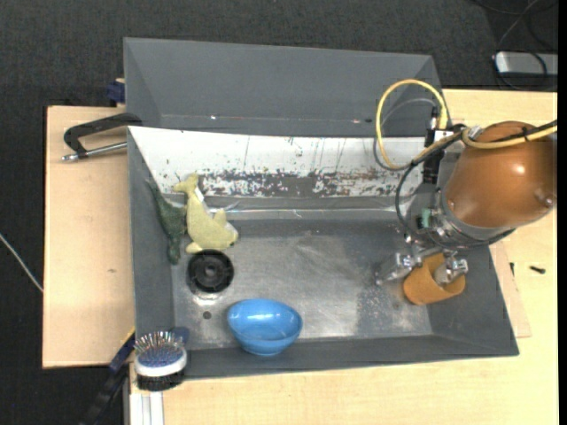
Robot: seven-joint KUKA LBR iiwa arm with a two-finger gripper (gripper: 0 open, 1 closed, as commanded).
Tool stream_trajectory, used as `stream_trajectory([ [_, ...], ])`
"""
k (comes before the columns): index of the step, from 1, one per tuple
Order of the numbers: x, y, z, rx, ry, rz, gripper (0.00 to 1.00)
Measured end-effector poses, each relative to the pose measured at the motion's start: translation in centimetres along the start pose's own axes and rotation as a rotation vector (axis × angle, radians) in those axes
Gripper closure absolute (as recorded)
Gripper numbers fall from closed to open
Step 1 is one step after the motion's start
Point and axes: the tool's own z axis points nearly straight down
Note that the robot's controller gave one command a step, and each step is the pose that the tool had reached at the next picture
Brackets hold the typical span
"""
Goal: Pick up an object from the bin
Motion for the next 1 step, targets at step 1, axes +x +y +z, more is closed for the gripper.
stream_trajectory([
  [1,0.13,-0.25,-0.12,0.008,0.001,0.002,1.0],
])
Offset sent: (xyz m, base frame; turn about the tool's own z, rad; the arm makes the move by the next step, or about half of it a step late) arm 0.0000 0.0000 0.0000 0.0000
